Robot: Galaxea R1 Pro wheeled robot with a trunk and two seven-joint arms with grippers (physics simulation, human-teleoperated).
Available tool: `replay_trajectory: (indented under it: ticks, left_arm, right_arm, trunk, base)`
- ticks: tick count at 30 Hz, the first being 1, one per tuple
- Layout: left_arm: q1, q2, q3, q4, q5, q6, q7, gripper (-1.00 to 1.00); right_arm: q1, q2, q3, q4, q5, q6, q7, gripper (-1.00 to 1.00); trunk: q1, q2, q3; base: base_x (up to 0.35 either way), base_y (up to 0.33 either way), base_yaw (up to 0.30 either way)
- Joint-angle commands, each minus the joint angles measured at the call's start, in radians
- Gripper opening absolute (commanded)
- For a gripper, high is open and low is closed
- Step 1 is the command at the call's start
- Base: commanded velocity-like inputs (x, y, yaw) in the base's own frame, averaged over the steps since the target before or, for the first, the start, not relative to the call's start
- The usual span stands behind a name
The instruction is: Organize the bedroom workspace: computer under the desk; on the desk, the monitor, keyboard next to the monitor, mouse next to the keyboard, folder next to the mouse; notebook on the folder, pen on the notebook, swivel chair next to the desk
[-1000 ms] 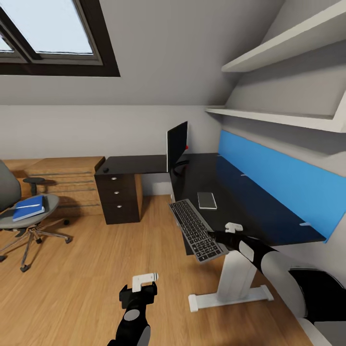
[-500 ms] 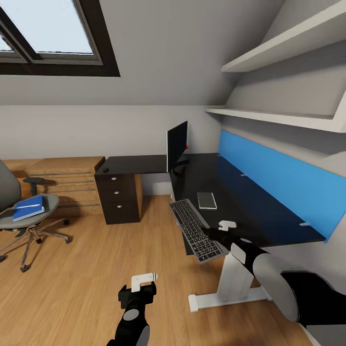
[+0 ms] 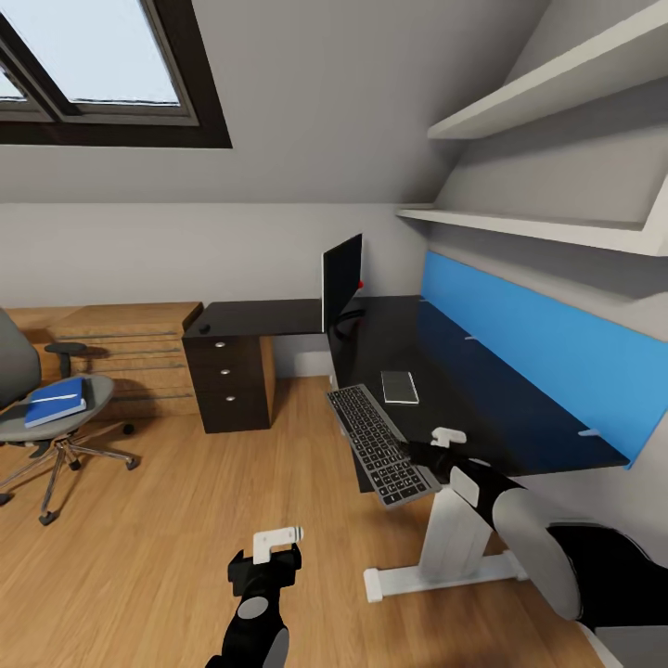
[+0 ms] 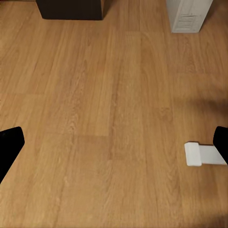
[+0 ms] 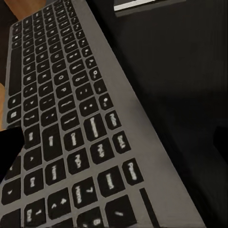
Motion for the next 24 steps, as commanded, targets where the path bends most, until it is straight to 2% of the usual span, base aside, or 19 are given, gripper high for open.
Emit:
replay_trajectory:
  ticks: [1, 5, 13, 16, 20, 21, 24]
  left_arm:
    - [-0.001, 0.0, -0.002, -0.001, 0.007, 0.003, 0.008, 1.0]
    - [-0.001, 0.0, -0.002, -0.001, 0.007, 0.003, 0.008, 1.0]
    - [-0.001, 0.0, -0.002, -0.001, 0.006, 0.004, 0.008, 1.0]
    - [-0.001, 0.0, -0.002, -0.001, 0.006, 0.004, 0.008, 1.0]
    - [-0.001, 0.0, -0.003, 0.0, 0.007, 0.004, 0.008, 1.0]
    - [-0.001, 0.0, -0.003, 0.0, 0.007, 0.004, 0.008, 1.0]
    - [-0.001, 0.0, -0.003, 0.0, 0.007, 0.004, 0.008, 1.0]
  right_arm:
    - [-0.001, 0.002, -0.001, -0.036, -0.008, 0.009, -0.062, 1.0]
    - [0.003, 0.013, 0.0, -0.085, -0.008, 0.014, -0.18, 1.0]
    - [0.011, 0.04, 0.001, -0.108, -0.002, 0.012, -0.259, 1.0]
    - [0.017, 0.058, 0.003, -0.111, 0.001, 0.0, -0.303, 1.0]
    - [0.032, 0.091, 0.007, -0.114, 0.005, -0.063, -0.382, 1.0]
    - [0.037, 0.108, 0.009, -0.116, 0.009, -0.096, -0.426, 1.0]
    - [0.042, 0.131, 0.01, -0.118, 0.028, -0.134, -0.494, 1.0]
  trunk:
    - [0.0, -0.001, -0.001]
    - [0.0, -0.001, -0.001]
    - [0.0, -0.001, -0.001]
    - [0.0, -0.001, -0.001]
    - [0.0, -0.001, -0.001]
    - [0.0, -0.001, -0.001]
    - [0.0, -0.001, -0.001]
  base:
    - [0.0, 0.0, 0.0]
    - [0.0, 0.0, 0.0]
    - [0.0, 0.0, 0.0]
    - [0.0, 0.0, 0.0]
    - [0.0, 0.0, 0.0]
    - [0.0, 0.0, 0.0]
    - [0.0, 0.0, 0.0]
